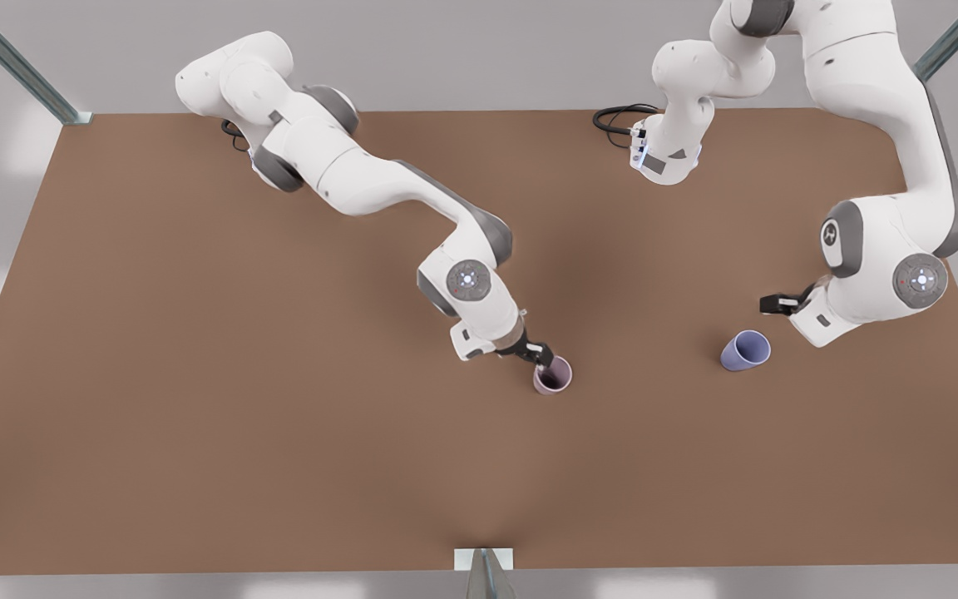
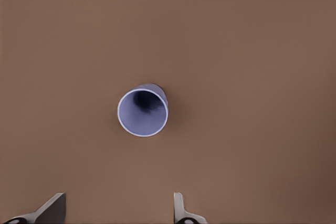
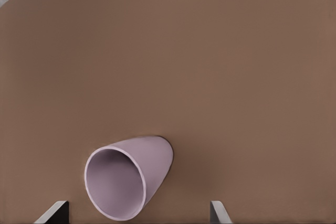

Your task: Stack the cups, with the pink cup at the bottom and the purple cup at the top

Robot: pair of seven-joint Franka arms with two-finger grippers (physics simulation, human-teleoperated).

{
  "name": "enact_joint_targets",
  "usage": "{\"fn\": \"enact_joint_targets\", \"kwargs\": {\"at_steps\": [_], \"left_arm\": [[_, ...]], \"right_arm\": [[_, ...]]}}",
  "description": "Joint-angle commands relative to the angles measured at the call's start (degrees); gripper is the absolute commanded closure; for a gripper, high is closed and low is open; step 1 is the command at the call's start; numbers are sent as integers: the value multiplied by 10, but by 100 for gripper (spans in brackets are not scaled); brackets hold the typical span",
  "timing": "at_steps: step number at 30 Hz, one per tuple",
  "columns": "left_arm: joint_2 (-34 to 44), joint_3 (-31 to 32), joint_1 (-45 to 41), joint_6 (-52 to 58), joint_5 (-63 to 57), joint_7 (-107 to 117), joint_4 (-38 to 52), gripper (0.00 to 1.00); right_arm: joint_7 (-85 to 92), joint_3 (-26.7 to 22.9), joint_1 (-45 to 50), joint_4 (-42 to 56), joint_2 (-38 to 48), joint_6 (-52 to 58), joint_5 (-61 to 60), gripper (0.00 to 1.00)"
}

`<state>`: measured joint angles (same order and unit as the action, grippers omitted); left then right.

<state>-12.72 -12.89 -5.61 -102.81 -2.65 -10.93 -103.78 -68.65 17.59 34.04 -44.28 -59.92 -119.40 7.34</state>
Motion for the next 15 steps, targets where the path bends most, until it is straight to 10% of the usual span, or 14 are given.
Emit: {"fn": "enact_joint_targets", "kwargs": {"at_steps": [1, 5, 8, 15], "left_arm": [[-3, -1, 16, -173, 0, 11, -34, 0], [-16, -2, 27, -198, 2, 11, -81, 0], [-36, -2, 37, -236, 3, 11, -87, 0], [-77, -2, 41, -269, 21, 12, -86, 0]], "right_arm": [[5, -4, -41, -86, 92, 94, 48, 0], [480, -4, -336, -503, 510, 164, -36, 0], [700, -191, -341, -559, 571, 201, -105, 0], [614, -171, -349, -441, 507, 302, -93, 0]]}}
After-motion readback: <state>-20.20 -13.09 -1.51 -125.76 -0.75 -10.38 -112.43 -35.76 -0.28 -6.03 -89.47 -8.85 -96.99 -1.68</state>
